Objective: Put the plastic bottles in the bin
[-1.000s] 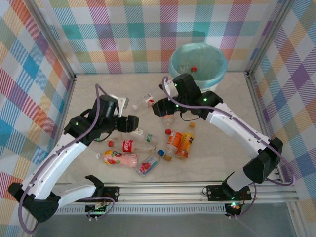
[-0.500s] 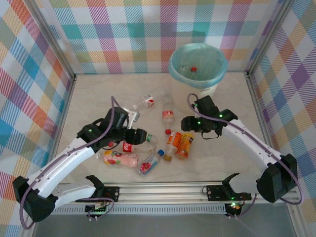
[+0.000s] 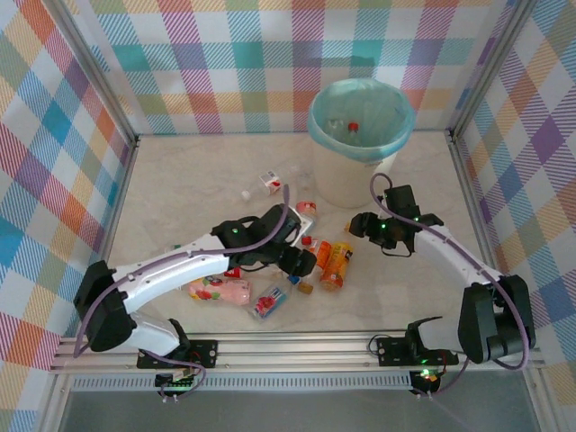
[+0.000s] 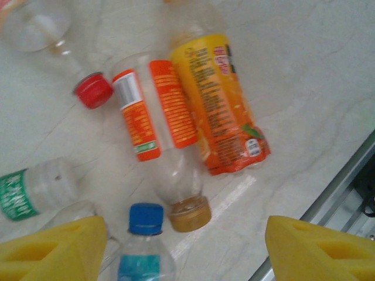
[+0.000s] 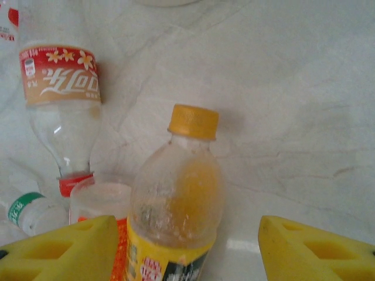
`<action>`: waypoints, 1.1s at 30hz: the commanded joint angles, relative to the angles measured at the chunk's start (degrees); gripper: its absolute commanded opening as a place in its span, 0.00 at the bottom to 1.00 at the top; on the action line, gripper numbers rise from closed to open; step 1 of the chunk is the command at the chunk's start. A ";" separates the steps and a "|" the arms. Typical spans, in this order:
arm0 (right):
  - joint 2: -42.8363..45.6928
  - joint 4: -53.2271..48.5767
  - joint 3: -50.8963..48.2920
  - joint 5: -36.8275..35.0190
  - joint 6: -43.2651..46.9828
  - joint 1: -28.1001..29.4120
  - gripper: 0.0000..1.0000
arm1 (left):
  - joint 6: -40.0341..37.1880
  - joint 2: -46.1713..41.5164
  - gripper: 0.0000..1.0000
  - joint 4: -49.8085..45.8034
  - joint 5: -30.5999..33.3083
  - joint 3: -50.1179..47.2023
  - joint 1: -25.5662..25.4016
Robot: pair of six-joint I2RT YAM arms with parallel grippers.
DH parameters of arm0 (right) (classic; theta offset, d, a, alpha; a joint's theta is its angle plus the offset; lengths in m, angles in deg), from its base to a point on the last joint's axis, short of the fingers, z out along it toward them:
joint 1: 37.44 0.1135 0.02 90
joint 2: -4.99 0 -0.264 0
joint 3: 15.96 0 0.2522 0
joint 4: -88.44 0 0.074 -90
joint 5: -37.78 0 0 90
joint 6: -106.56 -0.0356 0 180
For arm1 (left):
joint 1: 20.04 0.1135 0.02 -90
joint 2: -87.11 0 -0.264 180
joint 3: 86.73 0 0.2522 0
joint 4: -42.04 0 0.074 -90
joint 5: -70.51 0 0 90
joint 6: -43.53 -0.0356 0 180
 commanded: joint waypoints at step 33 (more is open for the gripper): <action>-19.53 23.62 -3.88 18.80 -5.09 -7.02 0.55 | -6.41 24.28 0.67 -1.18 -2.00 12.21 -7.16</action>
